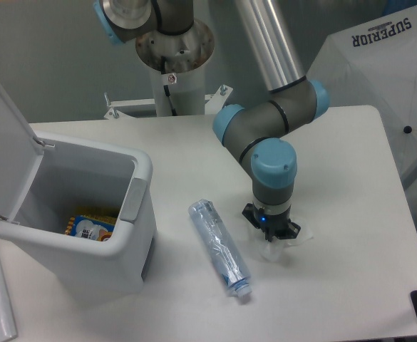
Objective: Place the trash in the trash can
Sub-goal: 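Close the gripper on the white tissue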
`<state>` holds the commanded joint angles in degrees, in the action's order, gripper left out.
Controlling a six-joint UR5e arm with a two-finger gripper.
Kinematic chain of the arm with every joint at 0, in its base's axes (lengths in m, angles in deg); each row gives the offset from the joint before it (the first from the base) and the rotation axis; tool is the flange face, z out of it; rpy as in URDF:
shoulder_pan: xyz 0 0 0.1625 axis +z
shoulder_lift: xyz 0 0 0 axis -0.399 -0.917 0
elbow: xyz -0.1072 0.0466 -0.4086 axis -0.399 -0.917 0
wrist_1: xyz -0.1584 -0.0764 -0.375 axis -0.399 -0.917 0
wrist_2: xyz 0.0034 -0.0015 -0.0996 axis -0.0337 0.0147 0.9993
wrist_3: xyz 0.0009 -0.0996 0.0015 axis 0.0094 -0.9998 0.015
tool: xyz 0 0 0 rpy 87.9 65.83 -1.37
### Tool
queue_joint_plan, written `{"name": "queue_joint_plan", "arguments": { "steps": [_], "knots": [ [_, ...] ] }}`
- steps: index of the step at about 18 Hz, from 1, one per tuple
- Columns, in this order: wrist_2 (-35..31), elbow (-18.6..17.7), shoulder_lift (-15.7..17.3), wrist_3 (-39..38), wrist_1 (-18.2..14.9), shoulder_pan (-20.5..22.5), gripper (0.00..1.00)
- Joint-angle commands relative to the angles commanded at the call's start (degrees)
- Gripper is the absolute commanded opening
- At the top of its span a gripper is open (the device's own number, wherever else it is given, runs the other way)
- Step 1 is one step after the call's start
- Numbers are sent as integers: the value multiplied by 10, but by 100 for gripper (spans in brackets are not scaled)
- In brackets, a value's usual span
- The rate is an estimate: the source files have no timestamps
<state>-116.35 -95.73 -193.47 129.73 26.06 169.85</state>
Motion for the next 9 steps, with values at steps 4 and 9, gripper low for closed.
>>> {"name": "queue_joint_plan", "arguments": {
  "steps": [4,9],
  "knots": [
    [16,32,16,-23,-4,10,0],
    [142,115,17,-203,-5,17,0]
  ]
}}
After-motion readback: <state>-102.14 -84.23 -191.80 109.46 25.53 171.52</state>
